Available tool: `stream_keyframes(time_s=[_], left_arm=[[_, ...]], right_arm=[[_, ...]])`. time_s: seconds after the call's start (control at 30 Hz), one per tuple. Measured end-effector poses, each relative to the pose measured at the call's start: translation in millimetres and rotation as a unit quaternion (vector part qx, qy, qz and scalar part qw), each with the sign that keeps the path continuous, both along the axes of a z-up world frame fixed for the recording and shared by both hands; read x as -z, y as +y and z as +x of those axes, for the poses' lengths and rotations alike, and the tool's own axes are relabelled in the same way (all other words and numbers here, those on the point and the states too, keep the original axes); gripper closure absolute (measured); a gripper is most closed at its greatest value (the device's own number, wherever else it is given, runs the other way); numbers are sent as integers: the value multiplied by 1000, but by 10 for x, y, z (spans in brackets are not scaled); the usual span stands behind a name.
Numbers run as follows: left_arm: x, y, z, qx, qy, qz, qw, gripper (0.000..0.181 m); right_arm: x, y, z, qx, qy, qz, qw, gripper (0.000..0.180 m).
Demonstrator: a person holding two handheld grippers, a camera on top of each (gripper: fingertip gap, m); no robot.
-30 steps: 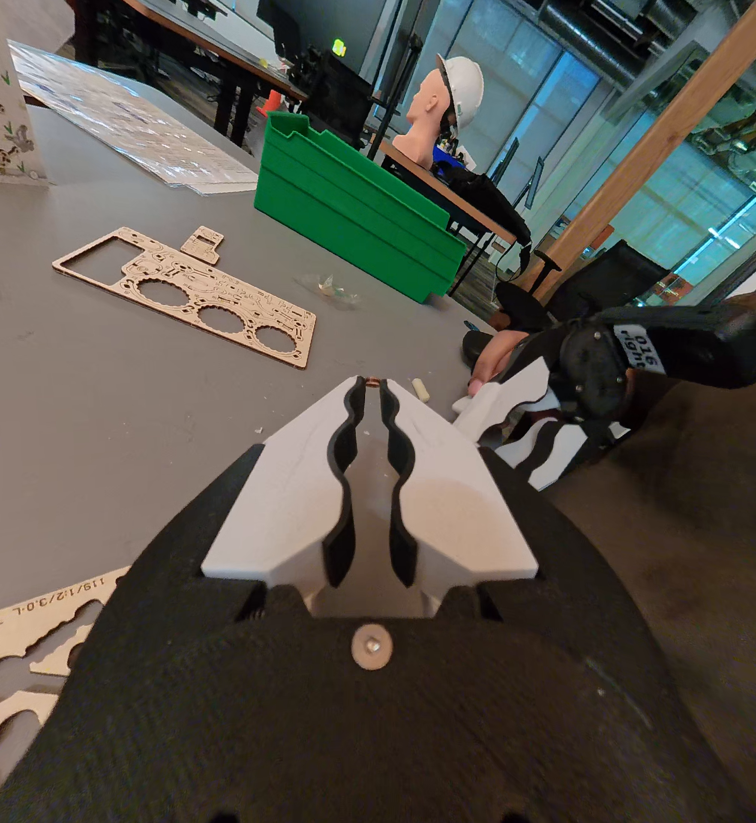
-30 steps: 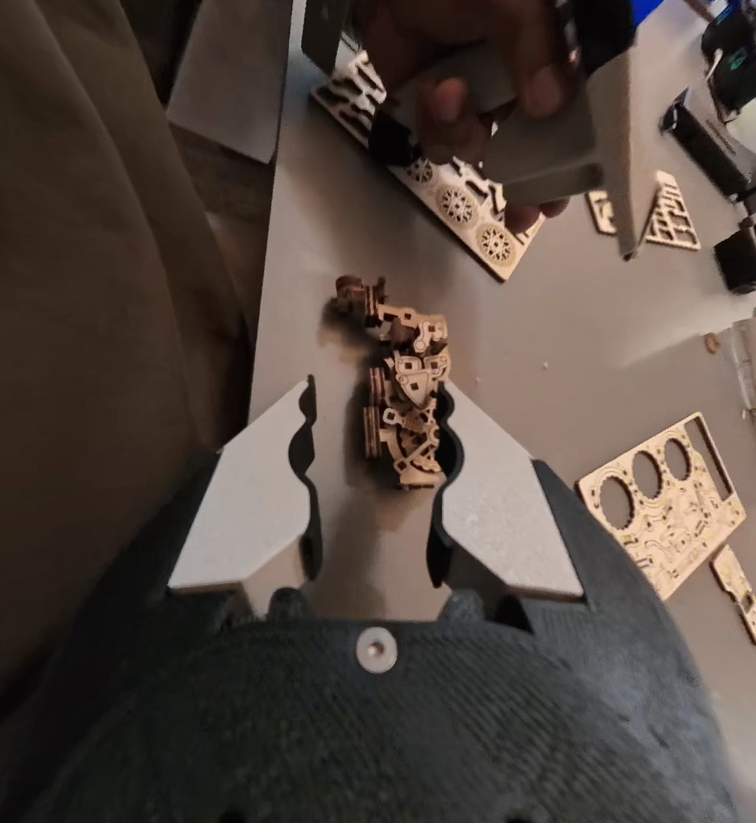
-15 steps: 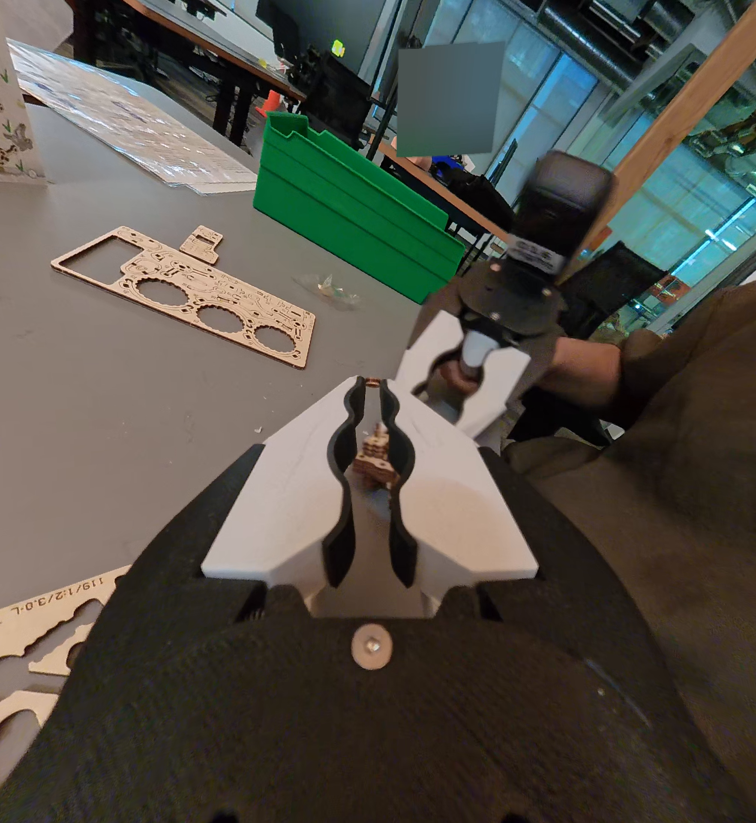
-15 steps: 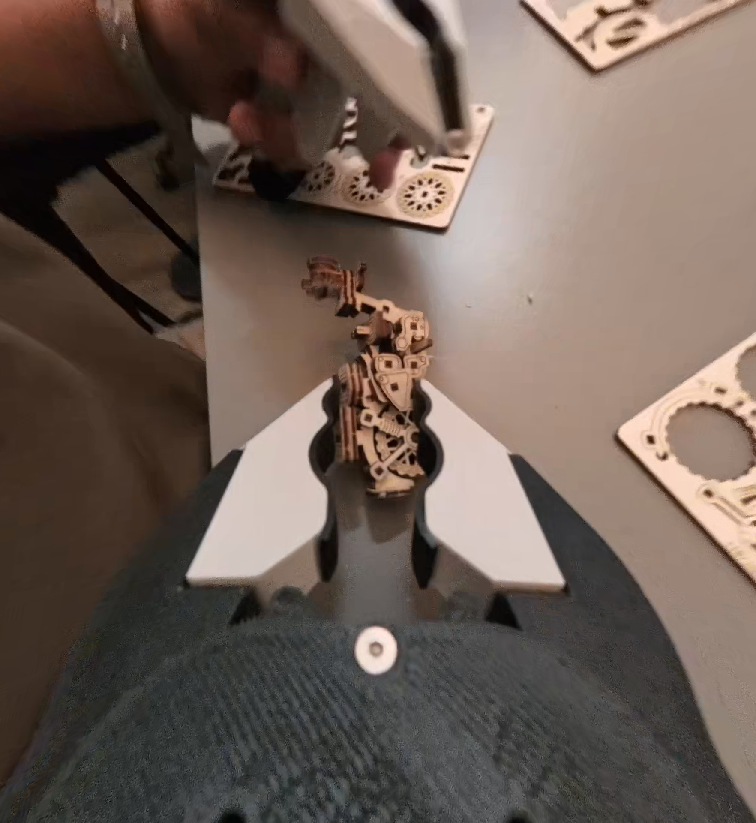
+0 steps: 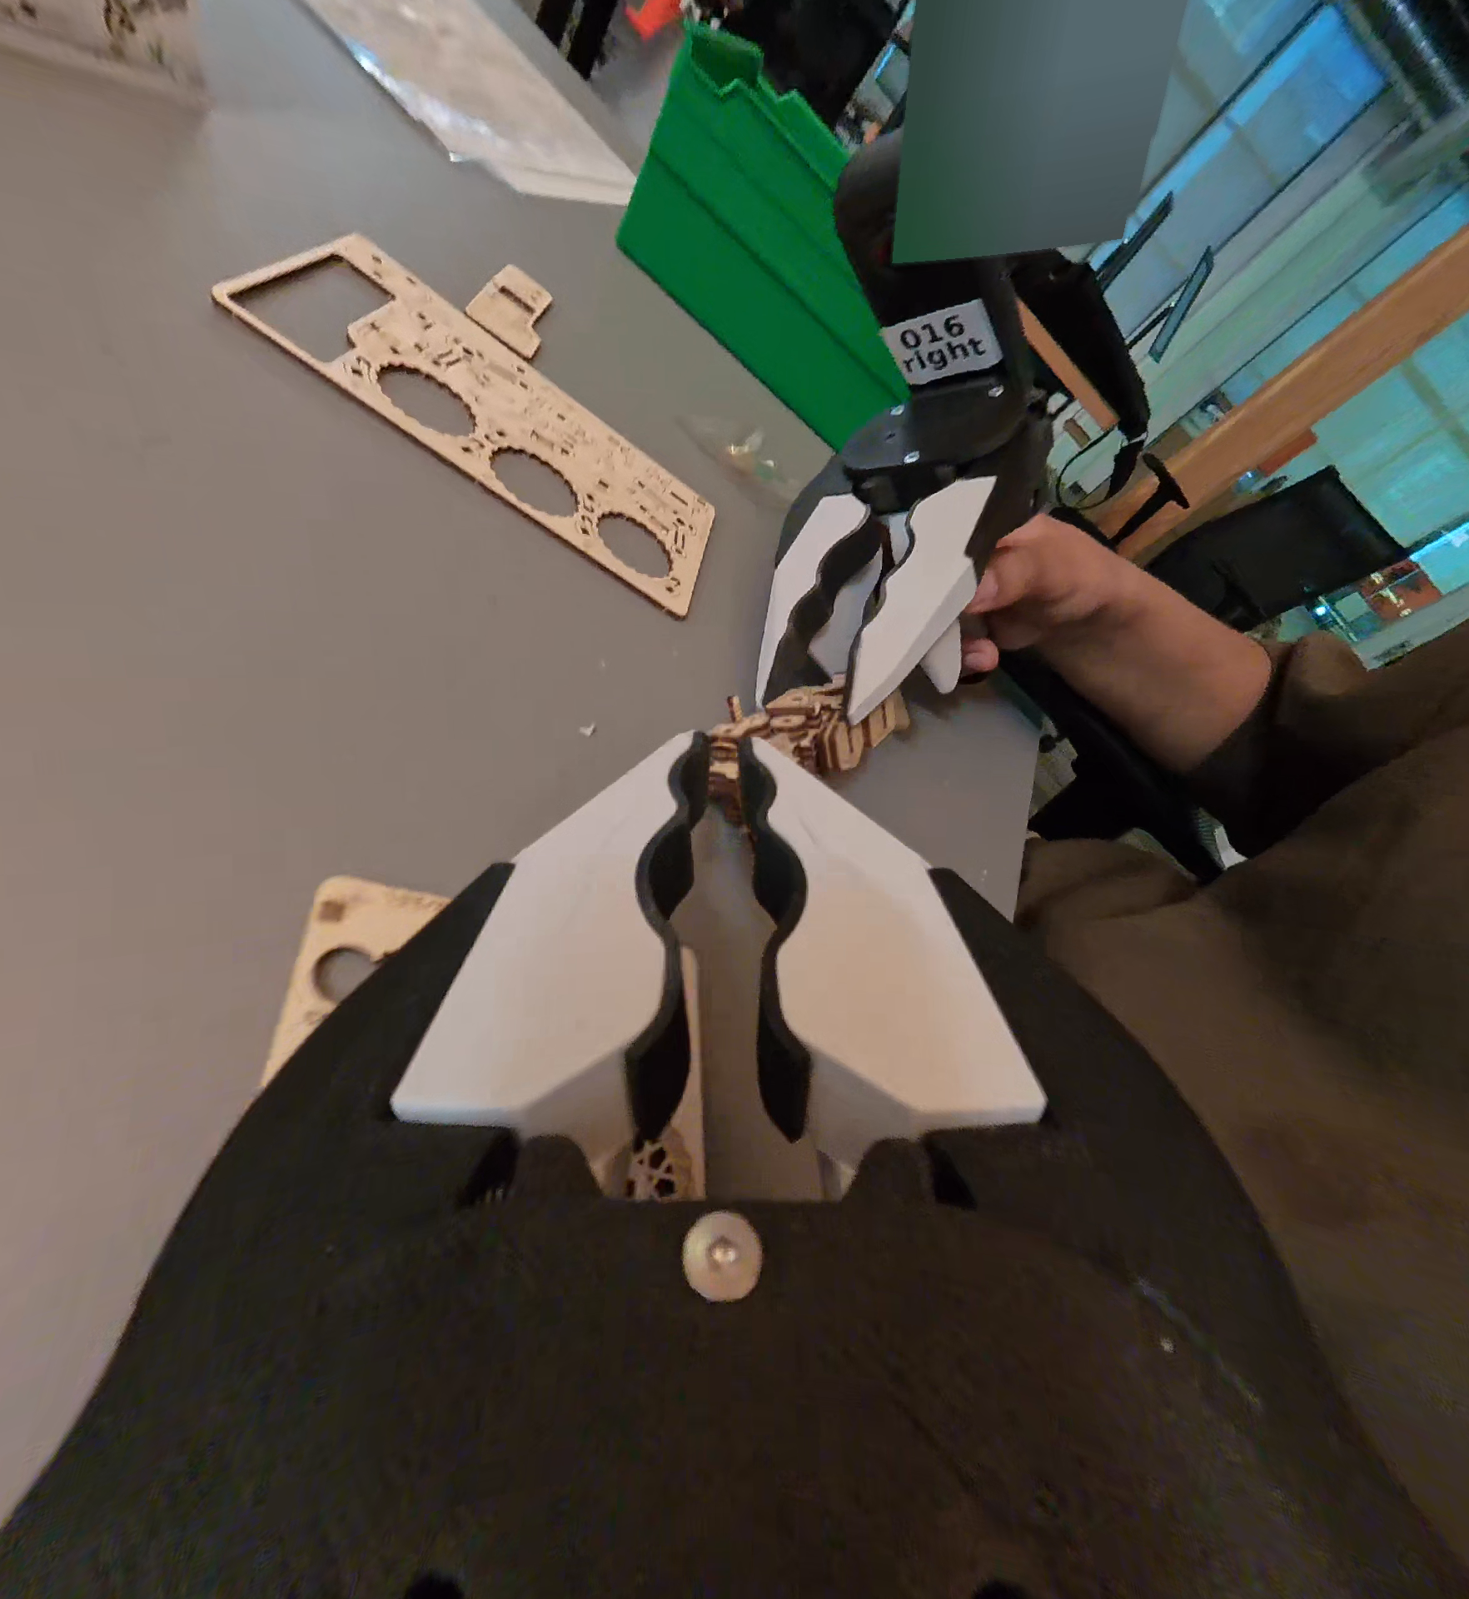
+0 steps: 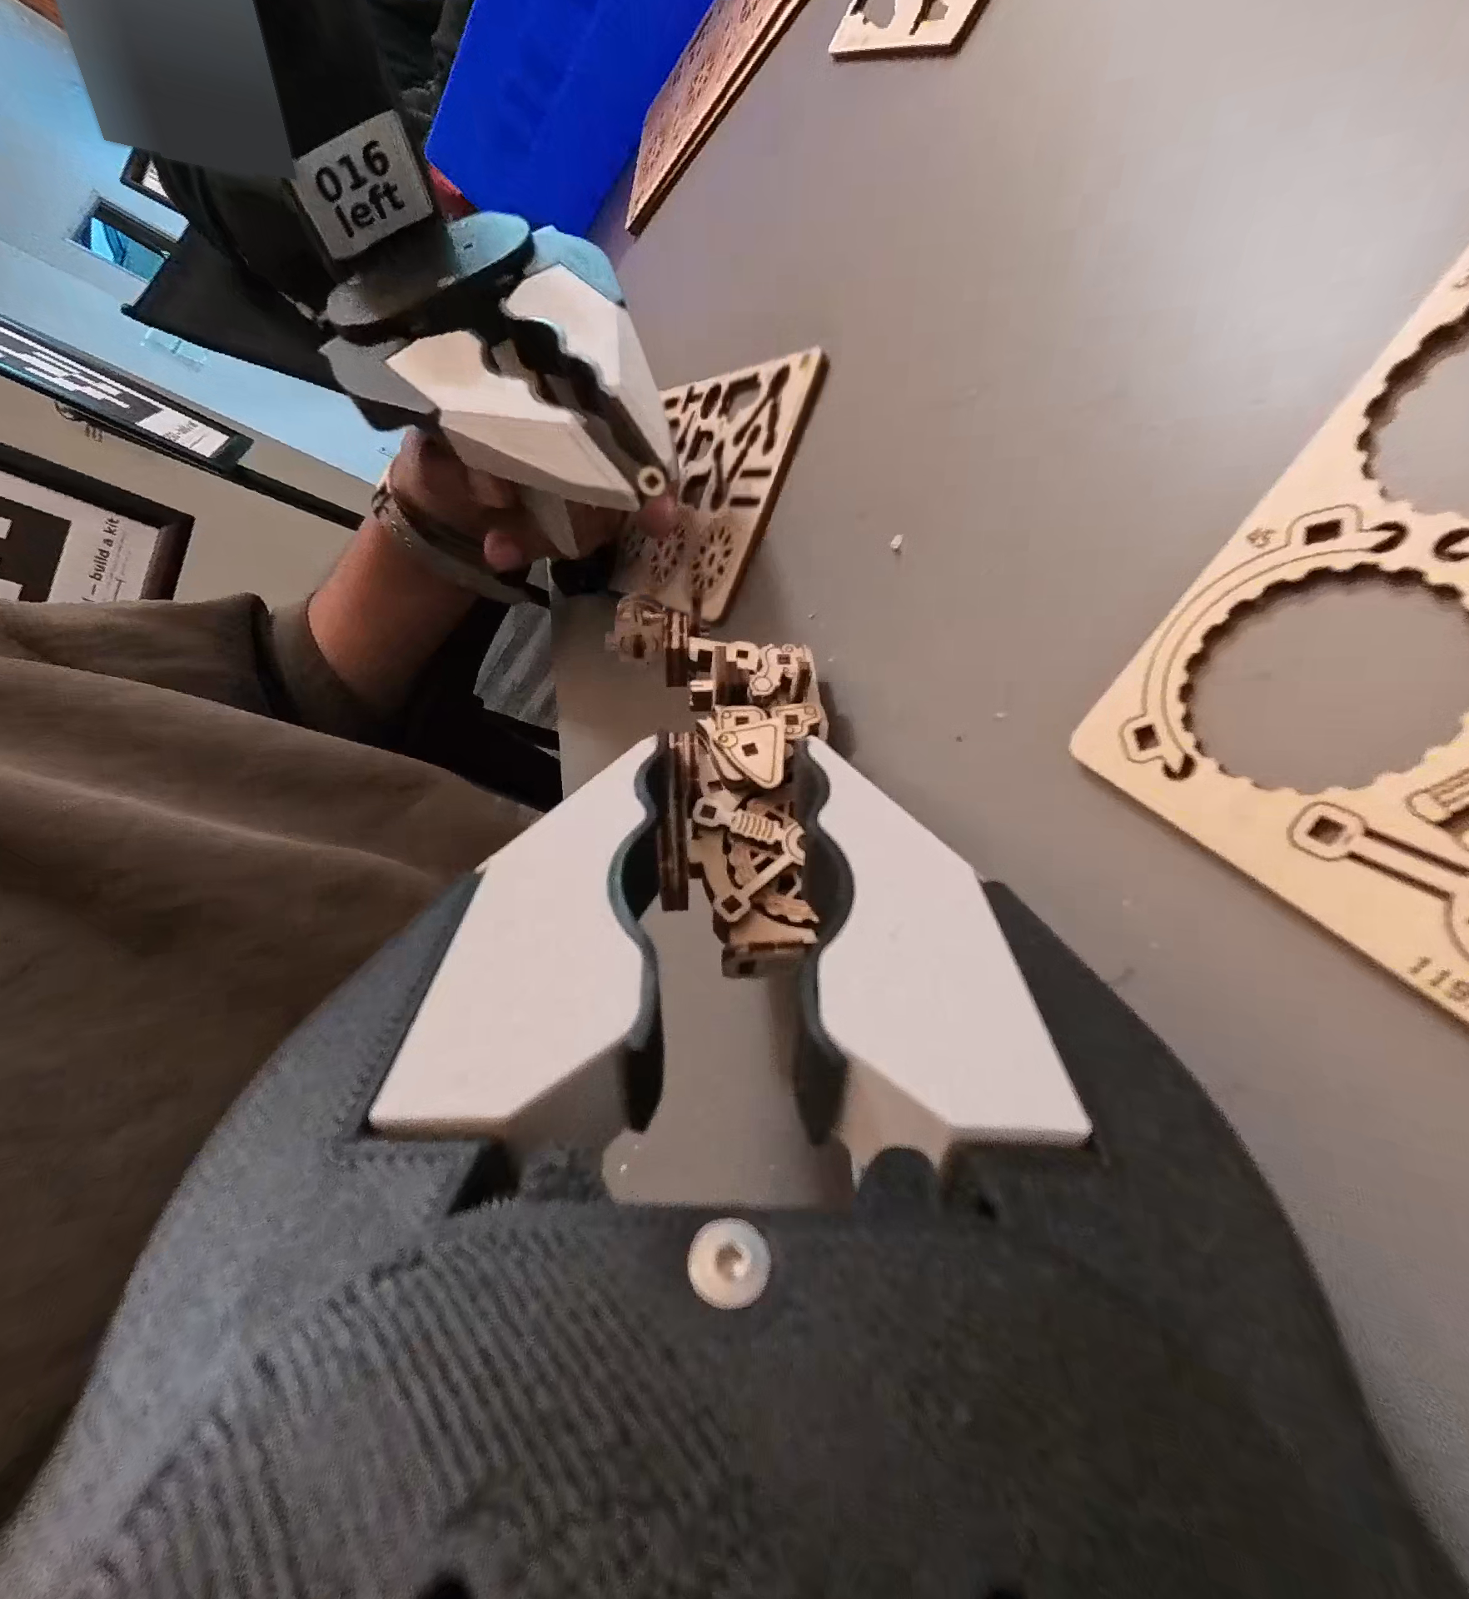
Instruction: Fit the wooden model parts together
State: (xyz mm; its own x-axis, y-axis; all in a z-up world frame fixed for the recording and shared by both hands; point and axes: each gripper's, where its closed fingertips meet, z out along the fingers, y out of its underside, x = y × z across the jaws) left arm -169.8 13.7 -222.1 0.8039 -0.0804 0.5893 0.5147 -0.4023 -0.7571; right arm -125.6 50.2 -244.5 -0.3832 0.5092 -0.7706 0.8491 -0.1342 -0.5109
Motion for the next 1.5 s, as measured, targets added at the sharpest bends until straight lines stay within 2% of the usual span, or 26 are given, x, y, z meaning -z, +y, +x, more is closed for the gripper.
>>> stream_keyframes(time_s=[0.17, 0.37, 0.63, 0.8, 0.9, 0.97, 1.03, 1.1, 1.23, 1.3, 1.4, 1.5], left_arm=[[80, -4, 99, 23, 16, -29, 999, 177], [175, -7, 177, 39, -10, -58, 998, 177], [187, 13, 250, 53, -46, -60, 996, 177], [183, 27, 265, 54, -56, -59, 995, 177], [182, 32, 261, 51, -57, -58, 995, 177], [182, 37, 266, 51, -58, -59, 995, 177], [185, 41, 273, 51, -58, -60, 995, 177], [186, 46, 282, 53, -60, -60, 995, 177], [188, 58, 293, 54, -61, -60, 995, 177], [188, 61, 301, 55, -61, -60, 995, 177], [186, 63, 313, 57, -61, -60, 995, 177], [167, 59, 309, 57, -61, -54, 995, 177]], right_arm=[[-4, 35, -33, 6, 3, -1, 1000, 154], [7, 95, -81, 12, 3, -6, 1000, 151], [20, 128, -98, 12, -2, -14, 1000, 148], [-30, 103, -91, 8, 4, -25, 1000, 139], [-211, 110, -112, 15, 44, -34, 998, 132], [-329, 121, -128, 20, 113, 20, 993, 129], [-368, 75, -115, 8, 198, 131, 971, 127], [-331, -41, -88, -17, 276, 259, 926, 130], [-58, -129, -113, -86, 359, 512, 776, 138], [36, -180, -131, -112, 374, 563, 728, 145], [54, -248, -160, -113, 380, 570, 720, 159], [8, -216, -200, -100, 381, 570, 722, 161]])
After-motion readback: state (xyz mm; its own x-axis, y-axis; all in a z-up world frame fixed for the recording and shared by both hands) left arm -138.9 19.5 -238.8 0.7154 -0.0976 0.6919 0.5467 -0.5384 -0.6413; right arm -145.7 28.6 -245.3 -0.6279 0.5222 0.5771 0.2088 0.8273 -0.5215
